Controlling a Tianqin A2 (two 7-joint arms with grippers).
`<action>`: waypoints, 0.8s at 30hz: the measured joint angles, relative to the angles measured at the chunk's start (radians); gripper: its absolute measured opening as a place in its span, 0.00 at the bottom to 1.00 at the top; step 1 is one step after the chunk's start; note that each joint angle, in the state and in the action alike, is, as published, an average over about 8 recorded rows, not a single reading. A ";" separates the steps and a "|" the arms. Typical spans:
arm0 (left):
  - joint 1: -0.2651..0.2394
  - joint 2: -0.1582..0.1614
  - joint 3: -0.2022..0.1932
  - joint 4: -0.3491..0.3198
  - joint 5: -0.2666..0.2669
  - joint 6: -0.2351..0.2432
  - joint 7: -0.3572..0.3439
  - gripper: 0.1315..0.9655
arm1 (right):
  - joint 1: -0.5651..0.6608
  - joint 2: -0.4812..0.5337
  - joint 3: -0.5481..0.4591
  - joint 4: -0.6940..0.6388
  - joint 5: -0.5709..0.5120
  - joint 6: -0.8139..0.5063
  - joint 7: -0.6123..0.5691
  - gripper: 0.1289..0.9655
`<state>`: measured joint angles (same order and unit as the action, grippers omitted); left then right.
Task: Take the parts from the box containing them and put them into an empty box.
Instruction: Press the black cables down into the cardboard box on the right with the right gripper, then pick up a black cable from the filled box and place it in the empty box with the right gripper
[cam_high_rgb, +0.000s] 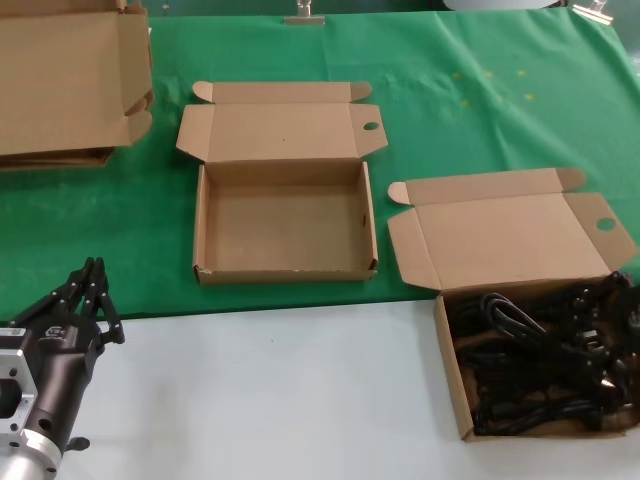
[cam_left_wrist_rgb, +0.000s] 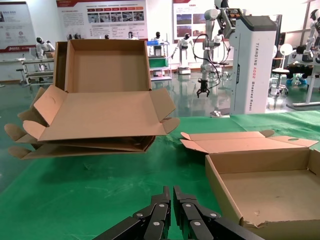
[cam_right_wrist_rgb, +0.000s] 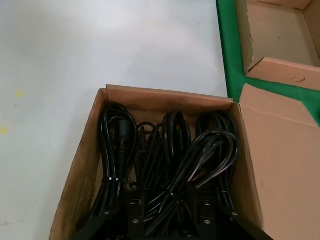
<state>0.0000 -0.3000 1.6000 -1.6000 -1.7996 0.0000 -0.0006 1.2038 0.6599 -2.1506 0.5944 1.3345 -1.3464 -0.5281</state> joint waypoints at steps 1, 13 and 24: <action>0.000 0.000 0.000 0.000 0.000 0.000 0.000 0.05 | 0.001 -0.001 0.001 -0.002 0.000 0.001 -0.003 0.30; 0.000 0.000 0.000 0.000 0.000 0.000 0.000 0.05 | 0.002 0.031 0.030 0.079 0.027 -0.021 0.040 0.13; 0.000 0.000 0.000 0.000 0.000 0.000 0.000 0.05 | 0.005 0.102 0.068 0.254 0.074 -0.098 0.151 0.07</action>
<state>0.0000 -0.3000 1.6001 -1.6000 -1.7996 0.0000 -0.0004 1.2084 0.7623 -2.0829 0.8479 1.4086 -1.4439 -0.3770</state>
